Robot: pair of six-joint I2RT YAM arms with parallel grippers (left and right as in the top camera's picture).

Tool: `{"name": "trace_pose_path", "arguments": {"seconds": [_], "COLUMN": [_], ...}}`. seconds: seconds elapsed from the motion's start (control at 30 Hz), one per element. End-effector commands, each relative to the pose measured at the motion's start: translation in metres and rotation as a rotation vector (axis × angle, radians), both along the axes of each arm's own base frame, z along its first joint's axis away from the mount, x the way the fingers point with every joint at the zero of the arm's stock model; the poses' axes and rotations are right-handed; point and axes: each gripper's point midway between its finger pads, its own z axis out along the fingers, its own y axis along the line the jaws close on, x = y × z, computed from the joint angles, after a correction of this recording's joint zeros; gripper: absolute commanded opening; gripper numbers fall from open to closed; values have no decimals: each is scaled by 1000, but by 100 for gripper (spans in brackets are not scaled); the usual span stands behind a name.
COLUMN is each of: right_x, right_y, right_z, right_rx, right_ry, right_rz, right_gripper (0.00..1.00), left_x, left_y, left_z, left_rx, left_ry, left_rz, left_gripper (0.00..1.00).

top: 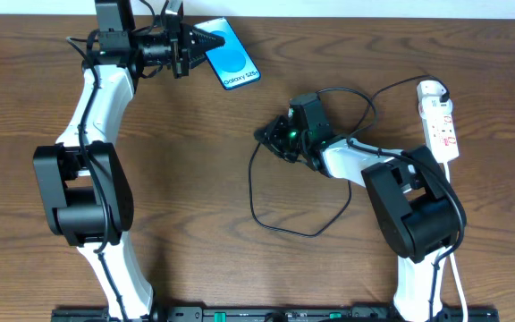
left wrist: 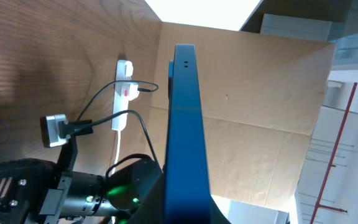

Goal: Plug charger to phone and switch on socket
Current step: 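Grasp the black cable's USB-C plug with the right gripper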

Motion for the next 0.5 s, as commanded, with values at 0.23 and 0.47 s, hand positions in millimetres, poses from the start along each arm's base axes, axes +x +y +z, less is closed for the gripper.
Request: {"name": "trace_pose_path", "arguments": {"seconds": [0.23, 0.47], "right_x": [-6, -8], "right_y": [-18, -25], "right_z": [-16, 69], "right_rx": [14, 271], "right_ry": [-40, -347], "right_rz": [167, 474], "right_gripper": [1, 1], "left_x": [-10, -9], "left_y": [0, 1], "left_z": [21, 23], "left_rx": [-25, -19], "left_ry": [-41, -78], "left_rz": [-36, -38], "left_gripper": [7, 7]}}
